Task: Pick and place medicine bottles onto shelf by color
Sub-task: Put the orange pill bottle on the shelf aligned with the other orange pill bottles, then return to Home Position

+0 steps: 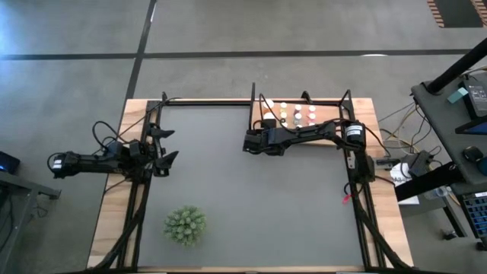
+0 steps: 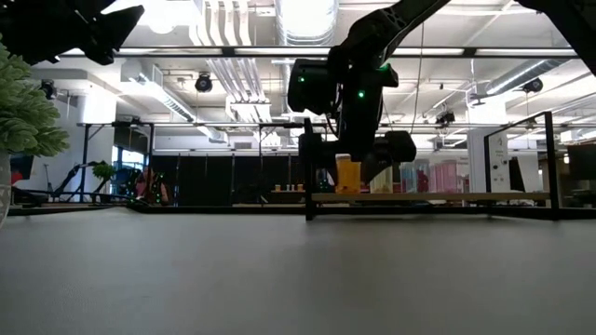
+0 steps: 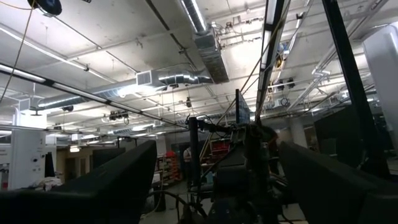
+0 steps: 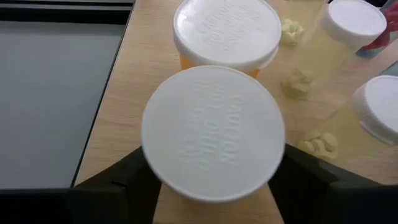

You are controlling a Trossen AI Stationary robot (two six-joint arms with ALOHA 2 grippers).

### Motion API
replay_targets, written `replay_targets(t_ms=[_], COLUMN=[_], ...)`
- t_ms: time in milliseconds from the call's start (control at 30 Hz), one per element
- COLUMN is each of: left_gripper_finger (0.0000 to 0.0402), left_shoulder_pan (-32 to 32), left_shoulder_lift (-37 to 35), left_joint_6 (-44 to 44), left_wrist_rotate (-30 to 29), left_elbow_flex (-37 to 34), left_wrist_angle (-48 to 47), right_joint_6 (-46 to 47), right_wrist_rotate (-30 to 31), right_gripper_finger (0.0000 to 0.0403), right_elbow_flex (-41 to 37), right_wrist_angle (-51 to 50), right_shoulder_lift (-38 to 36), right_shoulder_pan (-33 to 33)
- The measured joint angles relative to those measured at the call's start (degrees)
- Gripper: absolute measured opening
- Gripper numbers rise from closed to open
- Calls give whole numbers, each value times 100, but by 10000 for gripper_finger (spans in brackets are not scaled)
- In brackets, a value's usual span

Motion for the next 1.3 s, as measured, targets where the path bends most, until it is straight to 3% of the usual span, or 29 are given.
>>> replay_targets(t_ms=[433,933,1300], left_gripper_finger=[322,322,322], left_shoulder_pan=[0,0,-1], left_shoulder_lift=[0,0,0], left_joint_6=[0,0,0], left_wrist_rotate=[0,0,0], left_elbow_flex=[-1,0,0], left_wrist_angle=[1,0,1], right_joint_6=[302,660,905], right_wrist_rotate=[4,-155,-197], right_gripper_finger=[361,366,366], right_elbow_flex=[-2,-2,-4], right_wrist_angle=[-404,-507,-1020], right_shoulder_lift=[-31,-41,-642], right_shoulder_pan=[111,179,834])
